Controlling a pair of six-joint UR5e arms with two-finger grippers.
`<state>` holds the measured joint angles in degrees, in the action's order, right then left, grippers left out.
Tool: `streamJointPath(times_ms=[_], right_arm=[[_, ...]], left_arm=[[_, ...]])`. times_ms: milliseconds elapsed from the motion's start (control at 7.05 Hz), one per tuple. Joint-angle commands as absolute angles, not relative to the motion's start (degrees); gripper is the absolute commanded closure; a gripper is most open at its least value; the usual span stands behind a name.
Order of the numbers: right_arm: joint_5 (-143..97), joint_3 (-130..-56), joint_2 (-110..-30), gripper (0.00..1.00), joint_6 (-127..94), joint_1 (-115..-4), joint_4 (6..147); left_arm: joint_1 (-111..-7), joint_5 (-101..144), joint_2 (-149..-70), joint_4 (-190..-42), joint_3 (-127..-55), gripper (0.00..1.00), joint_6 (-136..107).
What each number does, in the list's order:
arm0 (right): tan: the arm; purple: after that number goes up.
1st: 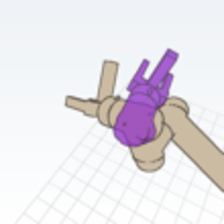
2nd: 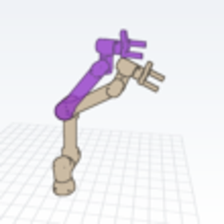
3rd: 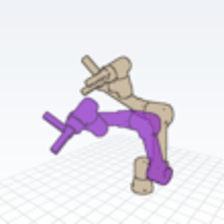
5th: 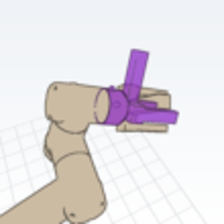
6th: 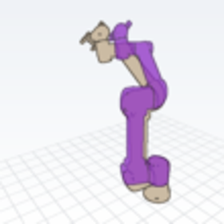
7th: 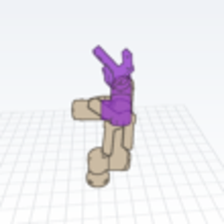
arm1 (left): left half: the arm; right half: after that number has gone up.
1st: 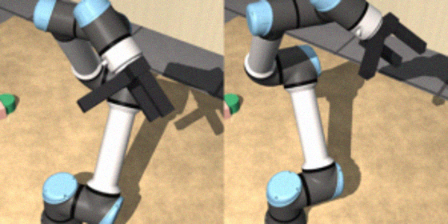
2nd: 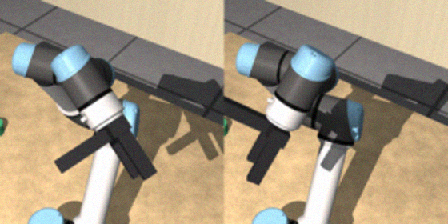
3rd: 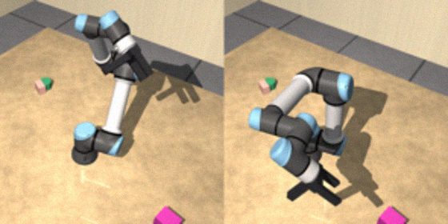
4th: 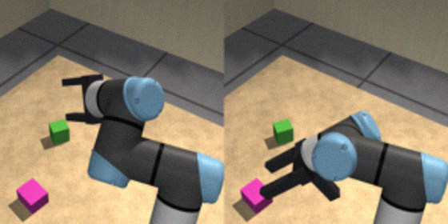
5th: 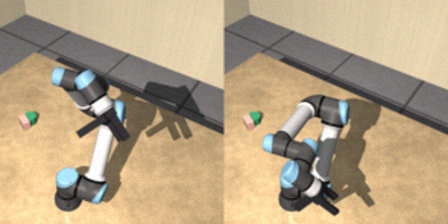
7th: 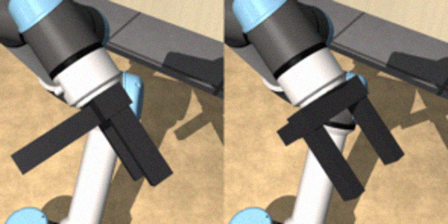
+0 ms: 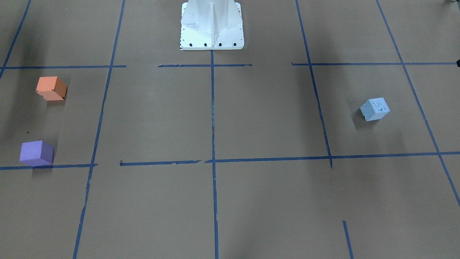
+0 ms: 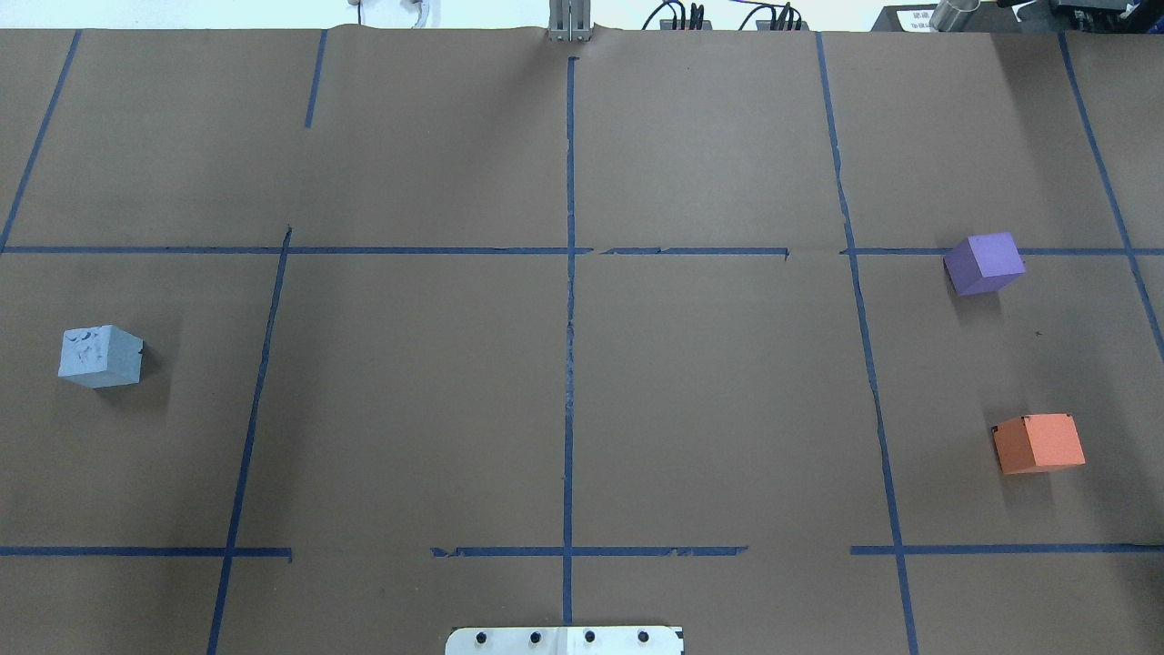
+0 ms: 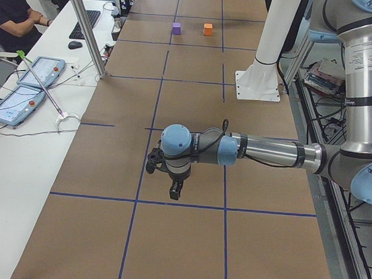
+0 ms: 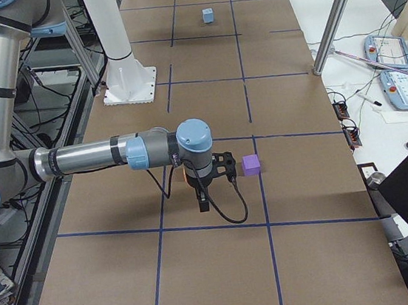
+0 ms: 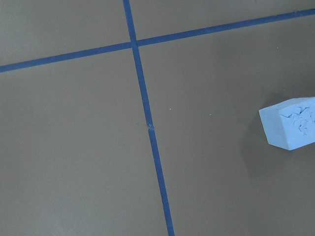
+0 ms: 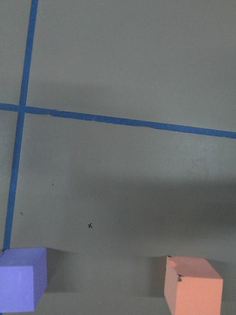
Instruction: Place blue block between orange and purple blocks
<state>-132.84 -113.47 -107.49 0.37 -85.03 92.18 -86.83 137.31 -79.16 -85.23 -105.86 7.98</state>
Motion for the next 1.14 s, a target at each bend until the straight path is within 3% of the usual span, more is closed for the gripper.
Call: streamJointPath(times_ms=[0, 568, 993], right_arm=[[-132.89, -113.47, -107.49, 0.00, 0.35, -84.64, 92.11], [-132.89, -113.38, -107.49, 0.00, 0.44, -84.64, 92.11], [-132.89, -113.47, -107.49, 0.00, 0.44, -84.64, 92.02]], left_arm=[[-80.80, 137.11, -79.36, -88.39, -105.73, 0.00, 0.91], [-67.26, 135.71, -80.15, -104.54, -103.55, 0.00, -27.88], [-59.51, 130.96, -88.12, -108.72, -98.28, 0.00, -49.68]])
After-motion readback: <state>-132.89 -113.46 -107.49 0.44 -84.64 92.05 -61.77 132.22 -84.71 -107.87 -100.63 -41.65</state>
